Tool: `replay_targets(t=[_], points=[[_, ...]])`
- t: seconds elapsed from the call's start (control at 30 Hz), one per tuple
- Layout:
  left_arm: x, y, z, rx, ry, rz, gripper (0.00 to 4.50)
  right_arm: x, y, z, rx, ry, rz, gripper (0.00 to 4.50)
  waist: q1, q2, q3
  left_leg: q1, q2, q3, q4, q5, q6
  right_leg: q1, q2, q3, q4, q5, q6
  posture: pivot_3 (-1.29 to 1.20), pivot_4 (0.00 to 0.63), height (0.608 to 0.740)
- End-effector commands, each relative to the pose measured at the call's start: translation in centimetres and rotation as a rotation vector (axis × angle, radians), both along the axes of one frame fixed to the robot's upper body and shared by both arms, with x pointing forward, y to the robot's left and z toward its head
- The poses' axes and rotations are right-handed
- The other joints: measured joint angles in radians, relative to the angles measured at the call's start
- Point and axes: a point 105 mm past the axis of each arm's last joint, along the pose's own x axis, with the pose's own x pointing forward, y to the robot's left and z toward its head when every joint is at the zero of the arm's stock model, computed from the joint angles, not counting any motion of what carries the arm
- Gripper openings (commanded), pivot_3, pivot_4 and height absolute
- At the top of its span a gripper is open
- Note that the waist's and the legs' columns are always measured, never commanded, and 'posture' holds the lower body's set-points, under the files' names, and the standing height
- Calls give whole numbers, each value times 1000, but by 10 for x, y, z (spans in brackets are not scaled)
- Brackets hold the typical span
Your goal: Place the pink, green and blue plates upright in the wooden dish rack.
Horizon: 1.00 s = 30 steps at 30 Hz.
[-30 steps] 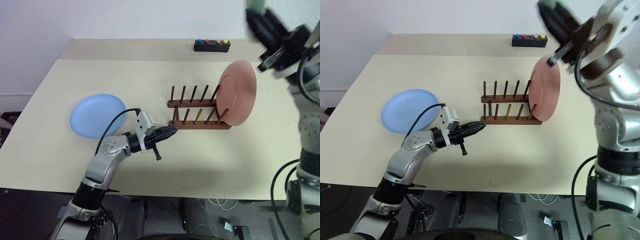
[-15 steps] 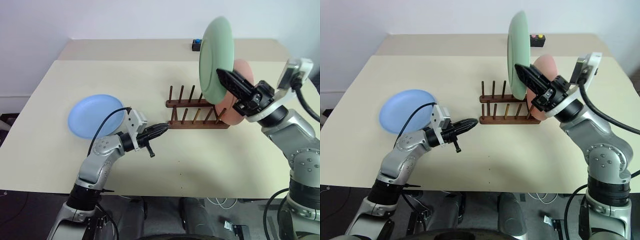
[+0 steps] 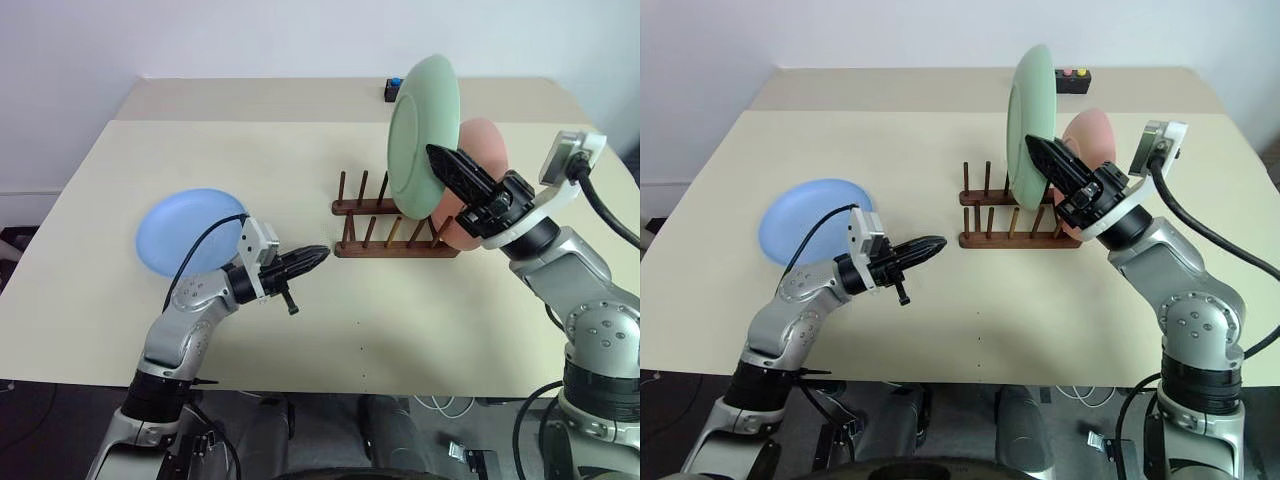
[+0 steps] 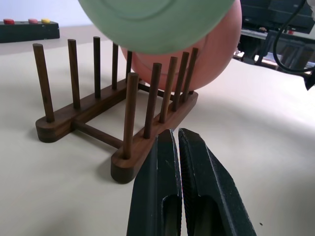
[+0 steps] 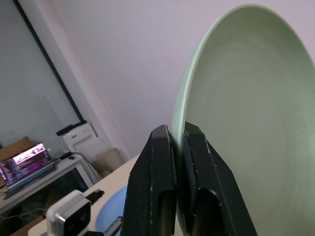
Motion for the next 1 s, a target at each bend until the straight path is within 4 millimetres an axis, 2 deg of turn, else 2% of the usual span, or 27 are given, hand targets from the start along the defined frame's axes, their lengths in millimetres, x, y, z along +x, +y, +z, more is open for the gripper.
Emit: replay_targets(t=[0.03,0.6,0.7,0.83,1.0], points=[[-4,2,11,-16,-44,-6,112,-5,-2,13,20,-53,11,48,0,0,0,0,0,0,0,0,0,0,0,0,0,0,0,0,150,734],[-5,3,12,-13,-50,-7,112,7,-11,-3,74,26,-2,48,-1,0,0,0,0,0,0,0,0,0,0,0,0,0,0,0,150,734],[-5,2,12,-13,-50,-8,112,7,-11,-4,69,23,-8,1088,-1,0,0,0,0,0,0,0,0,0,0,0,0,0,0,0,150,734],[-6,2,12,-11,-49,-10,112,9,-15,-3,54,13,-49,3022,-1,0,0,0,0,0,0,0,0,0,0,0,0,0,0,0,150,734],[-6,1,12,-14,-47,-12,112,10,-18,0,36,-5,-74,3022,-1,0,0,0,0,0,0,0,0,0,0,0,0,0,0,0,150,734]])
